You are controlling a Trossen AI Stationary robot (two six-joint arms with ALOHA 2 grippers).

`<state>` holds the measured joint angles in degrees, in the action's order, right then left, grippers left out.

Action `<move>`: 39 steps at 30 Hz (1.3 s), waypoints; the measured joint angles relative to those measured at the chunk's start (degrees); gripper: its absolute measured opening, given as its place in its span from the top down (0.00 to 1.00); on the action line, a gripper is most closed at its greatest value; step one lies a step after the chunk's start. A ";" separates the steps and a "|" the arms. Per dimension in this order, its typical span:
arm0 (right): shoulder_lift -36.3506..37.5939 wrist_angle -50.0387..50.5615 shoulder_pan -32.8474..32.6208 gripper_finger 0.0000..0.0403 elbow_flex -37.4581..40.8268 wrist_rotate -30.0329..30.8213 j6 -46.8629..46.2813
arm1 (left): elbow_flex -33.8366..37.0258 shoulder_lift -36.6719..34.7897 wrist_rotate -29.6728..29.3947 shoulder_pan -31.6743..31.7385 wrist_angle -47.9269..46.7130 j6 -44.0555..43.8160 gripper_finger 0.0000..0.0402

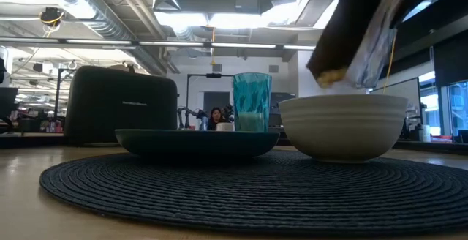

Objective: Arrange a breakfast setting
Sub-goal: Pour the cereal from the cereal box into the white bowl

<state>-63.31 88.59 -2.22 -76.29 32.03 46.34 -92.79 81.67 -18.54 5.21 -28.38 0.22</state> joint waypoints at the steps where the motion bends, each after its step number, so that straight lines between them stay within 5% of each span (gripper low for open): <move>1: 0.67 -0.05 0.06 0.52 0.02 -1.44 -0.72 | 0.00 0.00 -0.03 -0.17 0.02 0.13 0.32; 24: 11.84 -2.15 13.41 0.52 0.00 -17.08 -4.50 | 0.02 -0.02 -0.08 -1.89 1.05 0.38 0.32; 39: 15.17 -25.32 23.47 0.52 0.17 -38.19 -21.36 | 0.04 -0.02 -3.76 -6.60 1.04 0.10 0.32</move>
<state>-48.14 63.27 21.25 -76.12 -6.16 24.98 -92.75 81.65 -22.30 -1.39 -27.34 0.32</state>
